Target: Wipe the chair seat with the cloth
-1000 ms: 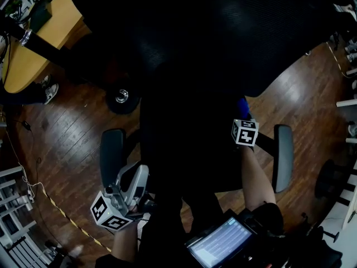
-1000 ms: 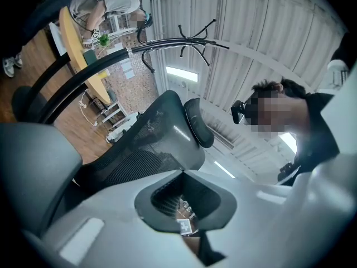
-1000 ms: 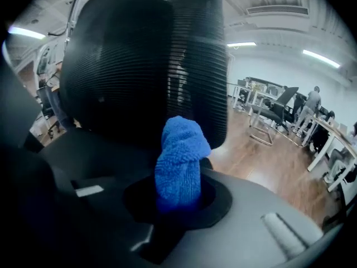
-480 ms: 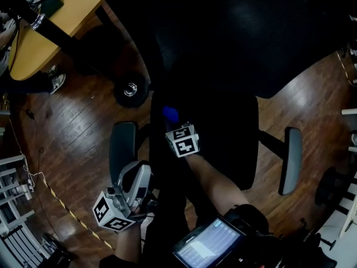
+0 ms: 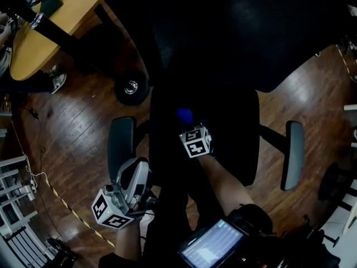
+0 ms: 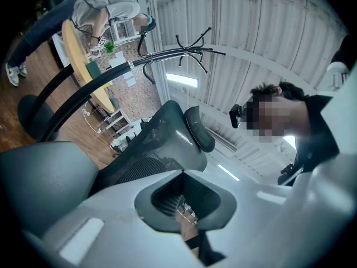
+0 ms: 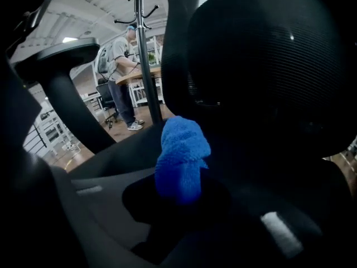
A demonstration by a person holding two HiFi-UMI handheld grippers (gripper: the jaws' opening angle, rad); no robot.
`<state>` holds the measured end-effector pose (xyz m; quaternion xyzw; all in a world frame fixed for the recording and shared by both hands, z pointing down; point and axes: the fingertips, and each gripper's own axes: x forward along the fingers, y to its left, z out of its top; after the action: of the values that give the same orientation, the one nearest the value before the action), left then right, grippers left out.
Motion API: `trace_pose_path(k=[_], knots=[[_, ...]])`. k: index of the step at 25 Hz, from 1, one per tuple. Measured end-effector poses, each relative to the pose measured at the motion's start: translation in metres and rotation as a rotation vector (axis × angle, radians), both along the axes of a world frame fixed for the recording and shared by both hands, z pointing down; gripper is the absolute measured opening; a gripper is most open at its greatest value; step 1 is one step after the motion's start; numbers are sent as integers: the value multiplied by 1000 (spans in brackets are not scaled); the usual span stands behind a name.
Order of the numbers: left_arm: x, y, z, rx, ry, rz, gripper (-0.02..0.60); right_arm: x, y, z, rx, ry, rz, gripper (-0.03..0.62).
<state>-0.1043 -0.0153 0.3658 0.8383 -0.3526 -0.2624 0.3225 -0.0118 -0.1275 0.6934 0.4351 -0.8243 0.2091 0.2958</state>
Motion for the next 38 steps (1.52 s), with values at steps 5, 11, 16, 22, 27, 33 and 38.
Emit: trace_pose_path(k=[5, 11, 16, 22, 27, 33, 38], knots=[[4, 1, 3, -10, -10, 12, -9, 122, -2, 4, 8, 151, 140, 44], [5, 0, 4, -16, -22, 5, -9, 271, 14, -15, 23, 318, 331, 44], [5, 1, 4, -16, -32, 4, -9, 311, 27, -20, 28, 289, 414, 44], [1, 2, 4, -11, -29, 9, -9, 269, 16, -31, 56, 210, 444, 44], [-3, 8, 1, -10, -27, -11, -9, 130, 1, -35, 60, 19, 263, 44], [-9, 17, 2, -9, -25, -23, -9, -43, 32, -41, 19, -198, -14, 44], [-11, 19, -1, -7, -23, -30, -9, -113, 87, -22, -22, -175, -204, 44]])
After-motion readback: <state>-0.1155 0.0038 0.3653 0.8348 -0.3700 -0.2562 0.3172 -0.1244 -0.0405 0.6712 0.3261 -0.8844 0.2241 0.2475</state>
